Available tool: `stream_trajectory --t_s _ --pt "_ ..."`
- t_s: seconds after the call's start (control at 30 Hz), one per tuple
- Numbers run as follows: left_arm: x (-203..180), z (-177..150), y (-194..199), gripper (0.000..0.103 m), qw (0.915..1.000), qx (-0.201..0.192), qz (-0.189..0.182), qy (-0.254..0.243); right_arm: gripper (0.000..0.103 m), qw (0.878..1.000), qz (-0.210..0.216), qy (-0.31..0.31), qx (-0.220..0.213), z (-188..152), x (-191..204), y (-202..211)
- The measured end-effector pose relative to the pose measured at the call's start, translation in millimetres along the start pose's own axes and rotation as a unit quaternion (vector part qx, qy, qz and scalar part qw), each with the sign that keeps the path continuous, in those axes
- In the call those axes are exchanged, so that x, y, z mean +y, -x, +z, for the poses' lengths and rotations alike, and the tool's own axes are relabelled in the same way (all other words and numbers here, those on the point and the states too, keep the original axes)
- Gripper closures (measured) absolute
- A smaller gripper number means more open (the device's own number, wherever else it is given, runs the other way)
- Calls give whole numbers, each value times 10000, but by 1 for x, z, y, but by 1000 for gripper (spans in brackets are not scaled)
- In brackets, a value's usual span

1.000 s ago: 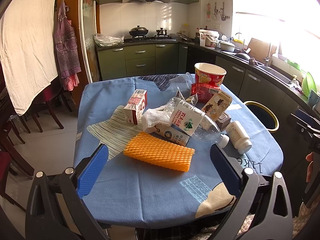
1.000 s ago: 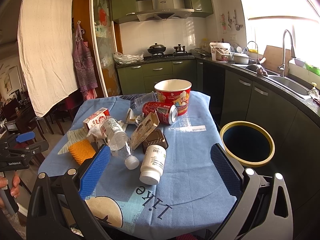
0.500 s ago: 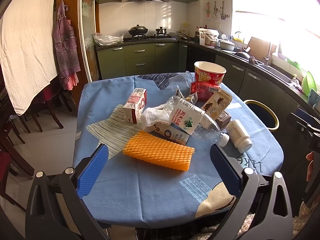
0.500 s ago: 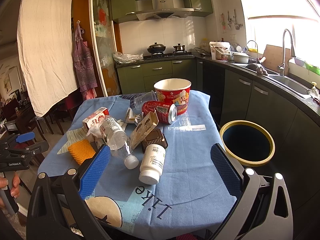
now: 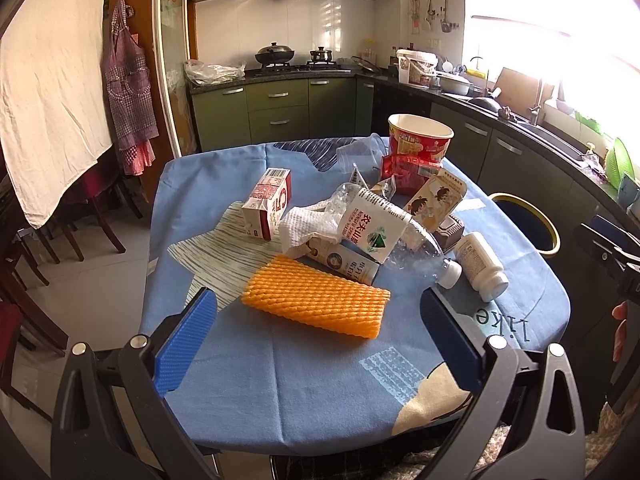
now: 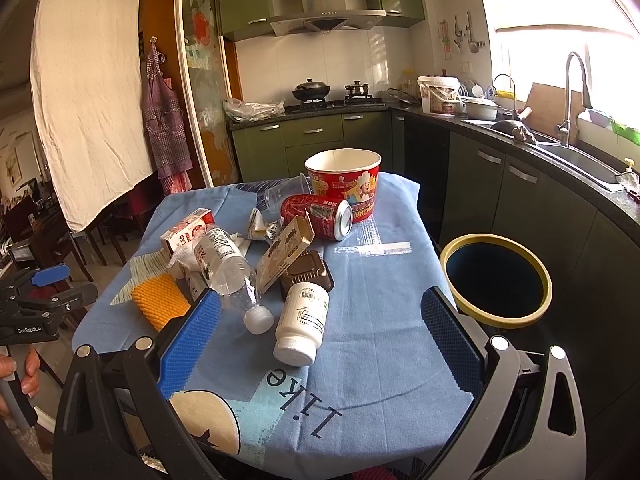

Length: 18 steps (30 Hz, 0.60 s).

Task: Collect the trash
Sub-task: 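Reach the right tool to the red-and-white paper cup and grasp its rim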

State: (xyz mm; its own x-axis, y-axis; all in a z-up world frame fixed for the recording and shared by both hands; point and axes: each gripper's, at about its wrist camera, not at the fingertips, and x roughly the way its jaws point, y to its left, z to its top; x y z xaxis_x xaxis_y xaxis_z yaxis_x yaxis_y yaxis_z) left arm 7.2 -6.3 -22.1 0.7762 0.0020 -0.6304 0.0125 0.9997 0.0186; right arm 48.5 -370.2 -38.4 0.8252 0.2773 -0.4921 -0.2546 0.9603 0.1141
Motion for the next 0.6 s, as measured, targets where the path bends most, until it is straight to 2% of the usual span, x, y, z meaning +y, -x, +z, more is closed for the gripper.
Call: stream_trajectory --t_s 0.13,0.23,0.3,0.4,0.47,0.6 --pt "10 10 -10 6 9999 14 -107 17 4 10000 51 51 25 7 -3 -6" --pt "25 34 -32 6 10000 83 29 31 4 9997 199 37 99 27 -10 -17" --pt "37 54 -48 6 9999 75 89 102 4 9989 439 -43 184 50 -18 -28" --pt "51 91 -73 6 9995 -77 276 118 4 9950 800 -267 542 88 -29 -54" --pt "59 112 -92 6 9995 -106 253 170 4 9917 1010 -290 743 118 -33 -77" --pt "72 145 -133 6 9993 -152 178 275 8 9943 487 -5 945 172 -37 -125"
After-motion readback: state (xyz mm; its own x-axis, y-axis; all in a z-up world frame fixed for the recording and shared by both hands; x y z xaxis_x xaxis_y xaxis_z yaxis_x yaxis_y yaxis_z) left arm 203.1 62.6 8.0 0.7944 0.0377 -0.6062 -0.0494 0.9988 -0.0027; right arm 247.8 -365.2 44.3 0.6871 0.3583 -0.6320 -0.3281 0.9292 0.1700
